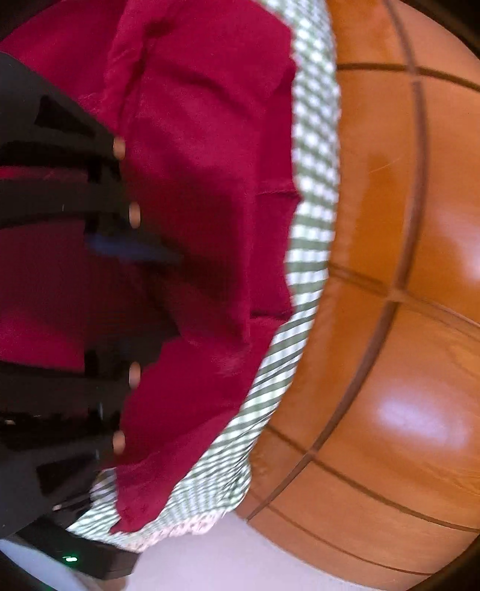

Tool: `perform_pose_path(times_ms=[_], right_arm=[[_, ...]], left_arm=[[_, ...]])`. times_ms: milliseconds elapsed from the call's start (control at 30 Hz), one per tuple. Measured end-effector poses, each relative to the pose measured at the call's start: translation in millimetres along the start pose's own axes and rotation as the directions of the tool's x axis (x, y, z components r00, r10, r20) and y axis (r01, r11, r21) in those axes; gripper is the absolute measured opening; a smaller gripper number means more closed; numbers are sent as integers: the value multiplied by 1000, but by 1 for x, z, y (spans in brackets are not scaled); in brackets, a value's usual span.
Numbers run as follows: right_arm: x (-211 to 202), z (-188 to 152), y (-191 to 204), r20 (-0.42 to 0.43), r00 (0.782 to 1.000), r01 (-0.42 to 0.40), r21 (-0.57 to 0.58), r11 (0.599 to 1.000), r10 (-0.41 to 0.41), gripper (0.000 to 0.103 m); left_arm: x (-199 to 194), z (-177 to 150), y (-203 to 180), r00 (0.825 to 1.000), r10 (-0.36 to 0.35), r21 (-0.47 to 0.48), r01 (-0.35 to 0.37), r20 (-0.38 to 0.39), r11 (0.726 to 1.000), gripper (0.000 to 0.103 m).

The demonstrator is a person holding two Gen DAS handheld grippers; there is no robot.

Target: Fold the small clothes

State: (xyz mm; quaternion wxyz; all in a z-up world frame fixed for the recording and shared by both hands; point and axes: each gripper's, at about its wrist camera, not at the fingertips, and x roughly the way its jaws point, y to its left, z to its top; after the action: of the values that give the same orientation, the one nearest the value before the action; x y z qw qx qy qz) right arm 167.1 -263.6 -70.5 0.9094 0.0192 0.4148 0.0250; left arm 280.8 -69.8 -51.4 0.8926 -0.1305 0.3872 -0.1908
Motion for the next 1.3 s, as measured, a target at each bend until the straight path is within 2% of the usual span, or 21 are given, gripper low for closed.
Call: perform_pose_path(times_ms=[33, 100, 167, 233, 300, 433, 467, 533, 667, 767, 867, 900, 967, 1000, 1067, 1100, 1167, 1267, 1300], right_arm=[[0, 0, 0, 0, 1000, -1, 0, 1000, 1, 101], [0, 0, 0, 1, 1000, -2, 1, 1000, 2, 101], [0, 0, 0, 1, 1000, -1, 1, 1000, 1, 101], [0, 0, 0, 1, 1000, -1, 1, 1000, 1, 101], [0, 0, 0, 1, 1000, 0, 1, 1000, 0, 101], [1, -1, 0, 0, 1000, -1, 1, 1000, 1, 101], [1, -1, 0, 0, 1000, 1, -1, 1000, -1, 101], [1, 0, 1, -5, 1000, 3, -2, 1000, -3, 101], [1, 0, 0, -19, 1000, -4, 4, 1000, 4, 101], [1, 1, 0, -32, 999, 3, -3, 1000, -3, 101], [-6, 0, -6, -41, 998, -36, 26, 999, 37, 101], [-11, 1, -11, -27, 998, -59, 57, 997, 60, 101], [-25, -1, -27, 30, 994, -107, 135, 985, 104, 101], [-39, -3, -44, 85, 991, -122, 209, 970, 106, 101], [-53, -7, -70, 150, 982, -154, 303, 940, 113, 101], [-60, -9, -93, 175, 977, -184, 378, 908, 125, 101], [-64, -13, -121, 188, 974, -202, 460, 865, 127, 96], [-67, -23, -175, 185, 978, -188, 604, 774, 94, 85], [-68, -30, -196, 194, 977, -194, 664, 722, 84, 81]], left_arm=[[-4, -4, 3, 1000, -17, -5, 17, -2, 1000, 66], [-16, -11, 11, 999, -45, -18, 45, 28, 999, 69], [-34, -11, 24, 996, -33, -45, 37, 86, 998, 69], [-50, -10, 41, 988, 51, -83, -39, 144, 996, 69], [-63, -10, 66, 965, 183, -149, -156, 190, 977, 69], [-66, -14, 112, 926, 342, -249, -297, 158, 922, 69], [-66, -16, 123, 924, 357, -273, -312, 134, 910, 68], [-63, -21, 136, 932, 344, -304, -297, 112, 905, 61], [-60, -21, 128, 921, 378, -247, -346, 95, 905, 61], [-64, -24, 125, 924, 371, -235, -341, 96, 910, 61], [-72, -33, 122, 926, 364, -222, -336, 99, 915, 61], [-73, -33, 120, 925, 365, -213, -339, 101, 916, 64], [-79, -40, 113, 927, 360, -176, -340, 101, 924, 78], [-80, -44, 110, 922, 377, -157, -361, 90, 919, 87], [-83, -51, 106, 922, 379, -129, -368, 80, 921, 87], [-84, -52, 105, 923, 377, -123, -367, 76, 922, 87], [-86, -54, 107, 924, 375, -126, -364, 75, 923, 87], [-87, -57, 111, 921, 385, -145, -373, 66, 917, 87], [-88, -58, 111, 915, 398, -151, -386, 61, 910, 87]])
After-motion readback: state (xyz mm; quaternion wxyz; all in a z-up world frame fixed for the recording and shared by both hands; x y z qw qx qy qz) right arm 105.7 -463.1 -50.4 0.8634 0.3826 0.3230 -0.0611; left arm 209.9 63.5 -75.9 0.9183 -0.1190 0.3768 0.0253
